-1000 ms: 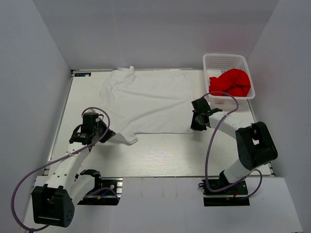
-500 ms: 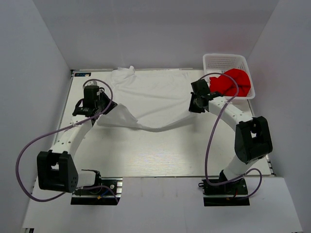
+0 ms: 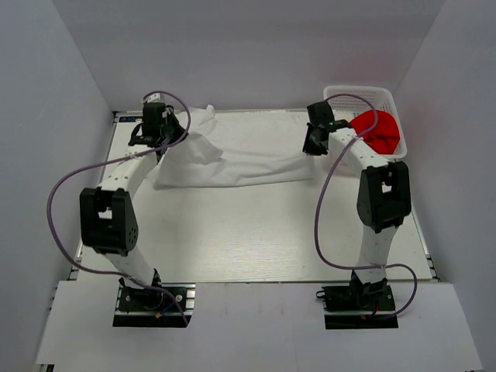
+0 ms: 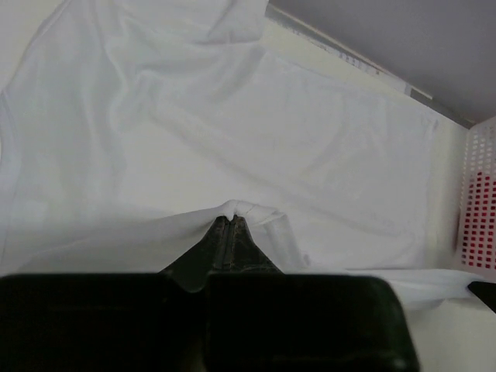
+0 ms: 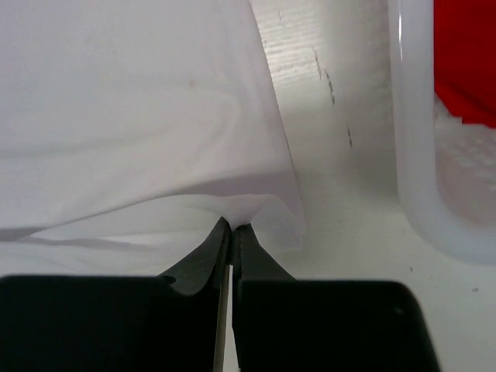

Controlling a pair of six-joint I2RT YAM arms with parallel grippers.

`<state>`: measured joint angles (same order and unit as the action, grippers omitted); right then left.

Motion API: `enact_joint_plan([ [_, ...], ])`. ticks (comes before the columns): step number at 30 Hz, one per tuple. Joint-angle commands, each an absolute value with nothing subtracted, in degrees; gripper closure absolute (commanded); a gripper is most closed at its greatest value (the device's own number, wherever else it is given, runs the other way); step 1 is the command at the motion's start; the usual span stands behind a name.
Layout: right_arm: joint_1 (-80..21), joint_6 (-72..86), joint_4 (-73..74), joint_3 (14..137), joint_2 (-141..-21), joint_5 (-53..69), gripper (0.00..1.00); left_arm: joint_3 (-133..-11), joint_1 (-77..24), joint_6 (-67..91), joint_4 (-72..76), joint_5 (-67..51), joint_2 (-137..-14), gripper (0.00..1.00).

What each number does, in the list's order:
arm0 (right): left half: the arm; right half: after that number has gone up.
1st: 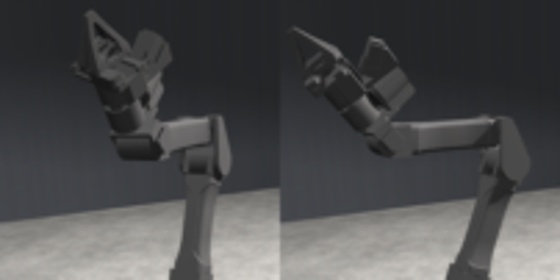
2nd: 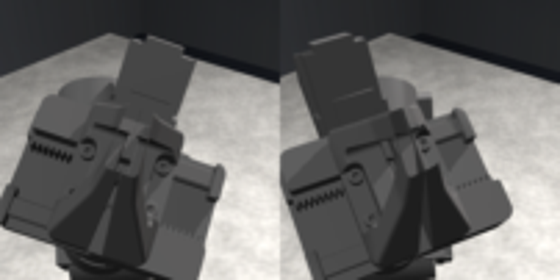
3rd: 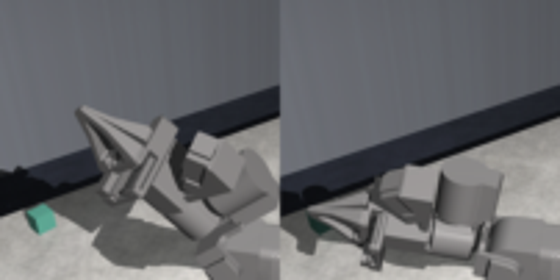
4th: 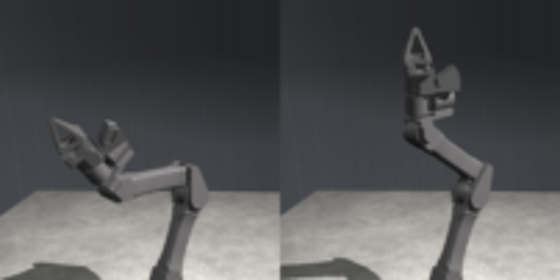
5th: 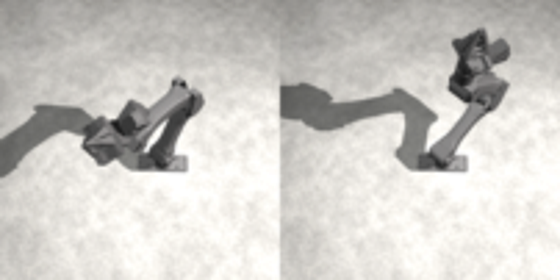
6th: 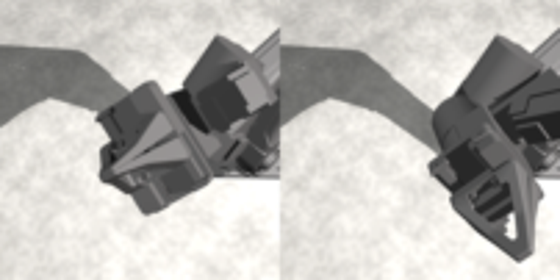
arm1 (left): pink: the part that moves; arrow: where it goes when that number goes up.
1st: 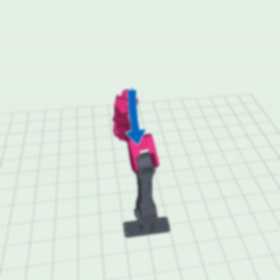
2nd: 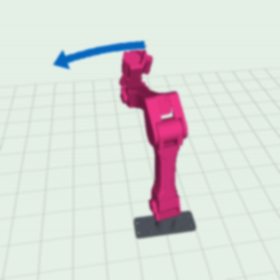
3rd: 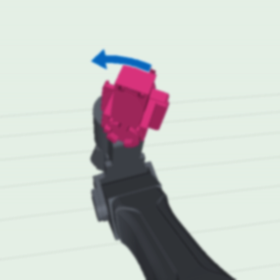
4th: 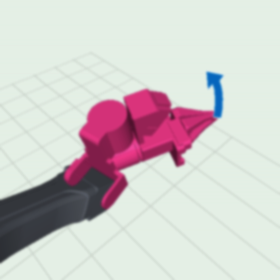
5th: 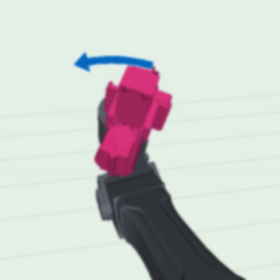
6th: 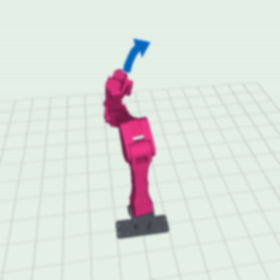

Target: Fold and stack the t-shirts

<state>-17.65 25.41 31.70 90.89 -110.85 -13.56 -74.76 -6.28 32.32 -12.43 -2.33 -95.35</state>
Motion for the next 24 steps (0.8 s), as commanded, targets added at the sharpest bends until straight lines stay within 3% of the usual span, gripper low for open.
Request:
enact_joint_plan([
  [1,-16.4,24.6,33.6,96.8,-115.2,-13.8,1.00,-80.8,-6.1,27.3,-9.6,-1.1,-101.2,1.00],
  [3,-16.0,25.2,33.7,99.5,-117.7,-14.1,1.00,-85.7,-6.1,26.7,-9.6,1.4,-107.3,1.00],
  [5,-15.6,26.5,36.5,105.1,-120.5,-14.6,0.88,-90.2,-5.5,25.9,-13.1,2.9,-111.9,0.95],
  [6,-15.6,26.6,36.8,106.0,-122.4,-14.1,0.82,-96.6,-5.5,25.2,-15.3,3.5,-114.4,0.68],
  [7,-15.4,26.1,37.4,107.6,-122.8,-13.9,0.59,-99.9,-5.5,24.1,-17.4,2.6,-118.7,0.47],
  [9,-15.7,25.8,37.0,107.8,-122.4,-12.2,0.48,-106.7,-5.5,23.6,-22.6,2.5,-121.5,0.04],
  [12,-16.1,23.5,33.8,104.4,-120.8,-8.2,0.44,-108.5,-5.5,23.0,-23.8,2.5,-122.3,0.00],
  [16,-16.6,21.8,29.0,99.8,-116.6,-2.1,0.32,-100.1,-5.5,23.8,-20.9,1.2,-116.0,0.00],
  [17,-17.1,21.4,27.2,96.7,-116.0,-1.4,0.10,-95.4,-6.1,23.8,-20.2,0.6,-114.5,0.00],
  [24,-18.5,22.1,21.2,87.1,-113.4,3.6,0.10,-74.6,-6.1,28.2,-11.5,-1.8,-105.2,0.00],
])
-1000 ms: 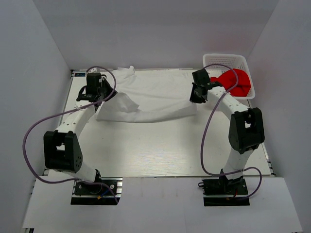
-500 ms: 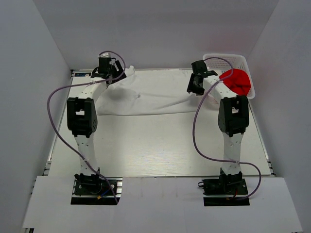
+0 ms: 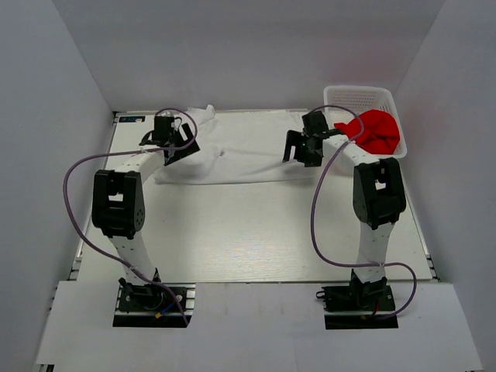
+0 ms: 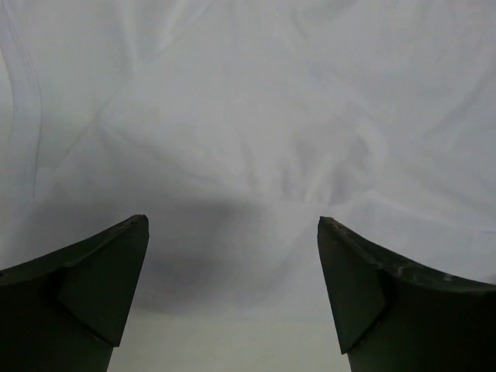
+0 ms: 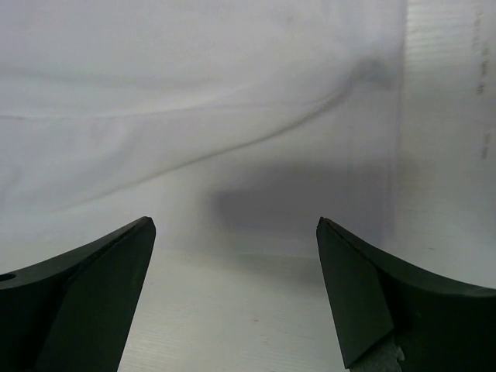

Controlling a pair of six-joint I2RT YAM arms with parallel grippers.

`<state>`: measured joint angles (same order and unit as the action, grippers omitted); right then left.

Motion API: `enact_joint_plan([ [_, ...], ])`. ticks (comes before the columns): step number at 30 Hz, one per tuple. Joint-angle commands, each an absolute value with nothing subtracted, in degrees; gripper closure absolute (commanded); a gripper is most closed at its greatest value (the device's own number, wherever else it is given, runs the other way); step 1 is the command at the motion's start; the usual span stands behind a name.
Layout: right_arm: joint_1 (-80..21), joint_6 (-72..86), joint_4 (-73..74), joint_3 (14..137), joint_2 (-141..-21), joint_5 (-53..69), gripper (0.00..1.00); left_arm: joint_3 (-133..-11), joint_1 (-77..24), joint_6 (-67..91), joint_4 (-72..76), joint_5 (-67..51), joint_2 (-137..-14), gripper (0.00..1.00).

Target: Fold and stack the t-shirts

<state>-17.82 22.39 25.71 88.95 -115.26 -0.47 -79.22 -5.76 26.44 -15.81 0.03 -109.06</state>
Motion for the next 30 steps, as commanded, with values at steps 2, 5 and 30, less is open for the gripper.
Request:
enact_joint_plan([
  [2,-18.8,22.2,20.1,85.5,-113.8,4.0,0.10,-72.7,-6.1,29.3,-11.5,0.3,-105.2,0.00],
  [5,-18.7,22.2,18.7,83.8,-115.0,2.4,0.10,-71.5,-5.5,30.0,-13.2,1.6,-107.6,0.00],
  [30,-26.5,30.2,19.1,47.4,-84.3,-11.3,0.10,-39.6,-6.9,48.3,-36.0,6.3,-70.1,0.00],
])
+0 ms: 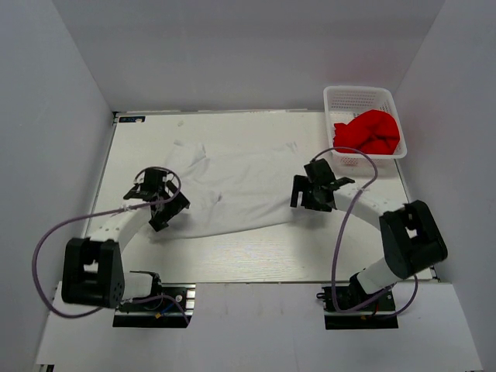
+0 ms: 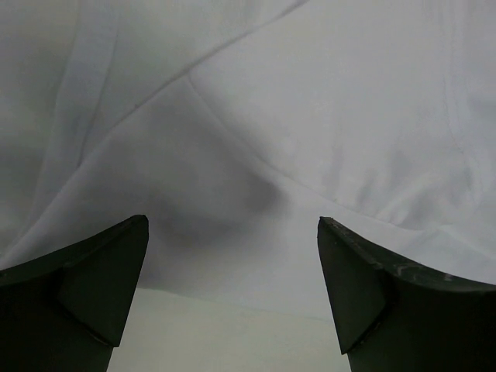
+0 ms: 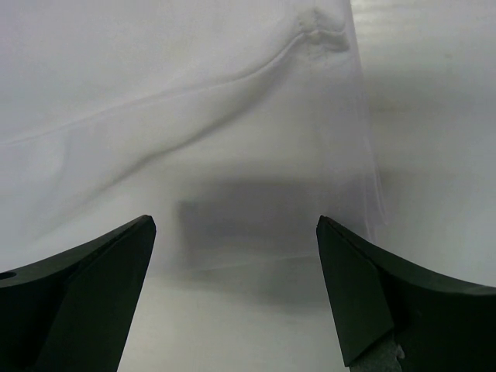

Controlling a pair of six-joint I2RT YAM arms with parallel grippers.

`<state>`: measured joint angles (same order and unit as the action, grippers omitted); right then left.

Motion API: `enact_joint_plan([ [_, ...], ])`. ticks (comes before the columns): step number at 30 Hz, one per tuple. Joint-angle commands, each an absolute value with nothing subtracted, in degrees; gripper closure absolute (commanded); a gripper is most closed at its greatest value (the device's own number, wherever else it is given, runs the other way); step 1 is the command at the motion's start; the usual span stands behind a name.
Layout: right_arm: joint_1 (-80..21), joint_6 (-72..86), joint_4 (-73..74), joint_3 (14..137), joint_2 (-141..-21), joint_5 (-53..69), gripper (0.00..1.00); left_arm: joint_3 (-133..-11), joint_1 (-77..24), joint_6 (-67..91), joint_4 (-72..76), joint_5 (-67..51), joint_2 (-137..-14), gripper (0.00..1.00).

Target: Fold and stack the t-shirts

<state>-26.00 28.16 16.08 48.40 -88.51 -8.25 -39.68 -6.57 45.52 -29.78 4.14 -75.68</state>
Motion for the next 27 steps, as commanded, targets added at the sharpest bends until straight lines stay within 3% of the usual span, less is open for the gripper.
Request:
enact_joint_plan([
  [1,-26.9,29.9,20.1,47.5,-81.5,-11.0,0.10,-39.6,-6.9,48.3,-36.0,6.3,-66.2,0.00],
  [5,-27.2,27.4,19.1,51.4,-79.0,-9.6,0.10,-45.9,-6.9,47.7,-33.6,9.1,-63.0,0.00],
  [9,-26.8,25.1,15.9,60.6,-82.3,-10.8,0.10,-53.3,-5.9,44.4,-29.0,10.6,-67.2,0.00],
  [15,-25.9,23.0,17.9,78.4,-95.9,-16.3,0.10,-70.5,-5.9,37.3,-28.5,18.2,-84.2,0.00],
  [20,-23.8,22.2,18.6,85.2,-103.1,-15.2,0.10,-80.5,-5.4,31.7,-26.5,17.1,-97.3,0.00],
  [27,-20.0,20.3,20.6,95.4,-112.9,-9.9,0.10,-99.2,-5.4,29.1,-34.7,18.2,-113.4,0.00],
])
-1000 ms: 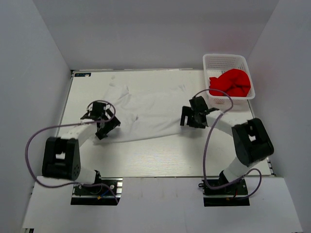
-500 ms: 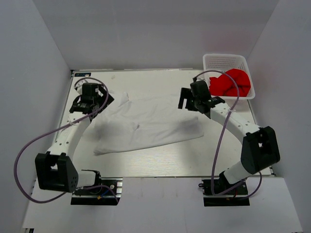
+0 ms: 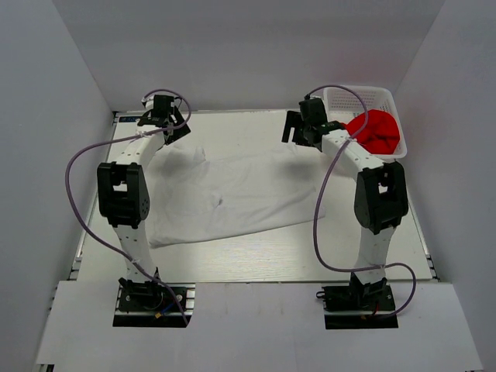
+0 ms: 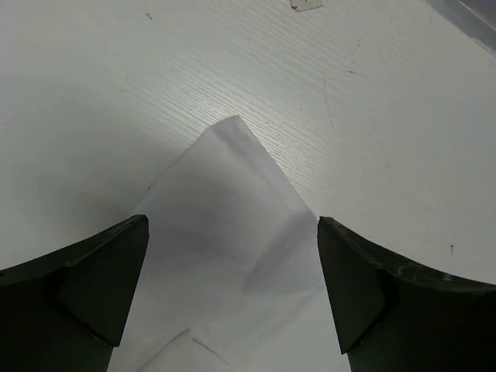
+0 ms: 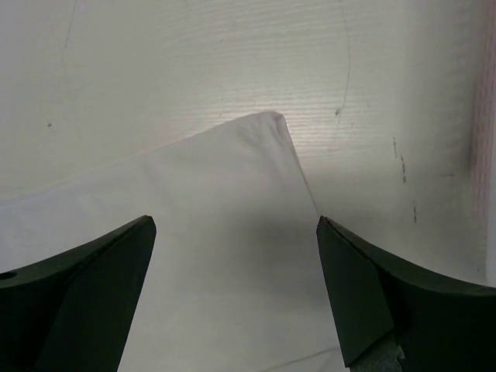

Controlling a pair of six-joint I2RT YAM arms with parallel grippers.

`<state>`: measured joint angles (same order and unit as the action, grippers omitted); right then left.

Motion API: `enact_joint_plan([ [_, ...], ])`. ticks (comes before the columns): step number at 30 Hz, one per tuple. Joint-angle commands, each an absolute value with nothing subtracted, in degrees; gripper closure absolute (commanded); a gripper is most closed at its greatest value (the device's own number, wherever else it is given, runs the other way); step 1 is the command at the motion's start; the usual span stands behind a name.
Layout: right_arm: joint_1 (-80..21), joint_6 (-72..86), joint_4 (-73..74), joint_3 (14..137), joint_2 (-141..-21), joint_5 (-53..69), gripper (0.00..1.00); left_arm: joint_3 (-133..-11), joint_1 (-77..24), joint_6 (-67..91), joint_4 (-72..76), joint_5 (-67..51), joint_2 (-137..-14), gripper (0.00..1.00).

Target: Fold and stack the t-shirts

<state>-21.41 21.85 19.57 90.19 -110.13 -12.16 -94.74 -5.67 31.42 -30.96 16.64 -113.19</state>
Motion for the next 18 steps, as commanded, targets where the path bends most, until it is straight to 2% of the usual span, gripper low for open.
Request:
enact_joint_plan([
  [1,-19.5,20.4,21.0,96.3,-113.8,-9.3,0.10,-99.2,-5.4,28.5,-33.4,18.2,-113.9,0.00],
  [5,-18.4,19.3,21.7,101.4,-118.5,-7.0,0.10,-100.0,-4.2,27.0,-31.6,15.7,-116.4,0.00],
  [12,-17.8,16.6,25.2,108.7,-124.2,-12.5,0.10,-105.3,-3.2,26.5,-32.3,15.2,-123.7,0.00],
  [18,-17.5,14.2,22.7,111.3,-128.1,-15.3,0.10,-107.7,-2.6,24.4,-28.8,16.0,-127.2,0.00],
])
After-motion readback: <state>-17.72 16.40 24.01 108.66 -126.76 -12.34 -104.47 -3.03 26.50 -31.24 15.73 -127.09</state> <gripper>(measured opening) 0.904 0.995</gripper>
